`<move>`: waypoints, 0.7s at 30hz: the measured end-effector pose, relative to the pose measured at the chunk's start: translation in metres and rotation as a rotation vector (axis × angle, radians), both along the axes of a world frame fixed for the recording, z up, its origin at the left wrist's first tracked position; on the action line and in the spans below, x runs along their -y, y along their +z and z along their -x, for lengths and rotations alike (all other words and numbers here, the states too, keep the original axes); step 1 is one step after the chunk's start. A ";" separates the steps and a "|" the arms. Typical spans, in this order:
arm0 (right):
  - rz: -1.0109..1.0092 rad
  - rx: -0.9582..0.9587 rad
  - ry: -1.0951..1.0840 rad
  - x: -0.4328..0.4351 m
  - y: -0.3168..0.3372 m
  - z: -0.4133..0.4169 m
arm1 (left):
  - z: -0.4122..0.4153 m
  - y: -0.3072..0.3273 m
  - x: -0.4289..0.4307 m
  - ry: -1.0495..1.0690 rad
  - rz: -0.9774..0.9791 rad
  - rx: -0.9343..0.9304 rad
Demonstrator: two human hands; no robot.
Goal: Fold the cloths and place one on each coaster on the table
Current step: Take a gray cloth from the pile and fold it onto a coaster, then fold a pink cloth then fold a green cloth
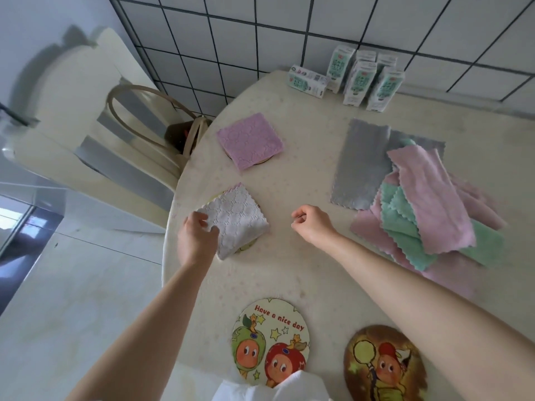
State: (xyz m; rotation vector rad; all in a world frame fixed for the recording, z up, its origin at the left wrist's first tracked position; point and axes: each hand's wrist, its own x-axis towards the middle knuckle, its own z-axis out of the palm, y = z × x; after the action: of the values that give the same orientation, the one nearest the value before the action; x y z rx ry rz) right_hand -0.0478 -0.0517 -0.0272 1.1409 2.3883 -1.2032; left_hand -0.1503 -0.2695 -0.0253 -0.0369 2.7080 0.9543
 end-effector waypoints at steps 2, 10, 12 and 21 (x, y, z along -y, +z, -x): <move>-0.049 -0.010 0.004 -0.015 0.002 -0.021 | -0.010 0.002 -0.018 -0.073 -0.011 -0.014; -0.234 -0.112 0.060 -0.081 0.023 -0.116 | -0.084 0.006 -0.109 -0.386 -0.011 -0.018; -0.298 -0.100 0.068 -0.098 0.028 -0.141 | -0.108 0.005 -0.133 -0.466 -0.014 -0.035; -0.664 -0.102 0.170 -0.179 0.036 -0.229 | -0.191 0.011 -0.234 -0.791 -0.003 -0.090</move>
State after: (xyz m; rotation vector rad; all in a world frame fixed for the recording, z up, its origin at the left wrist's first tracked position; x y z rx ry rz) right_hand 0.1815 0.1274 0.0090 1.0085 2.9959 -0.4175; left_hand 0.0411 -0.0350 -0.0147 1.0086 2.4239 0.7051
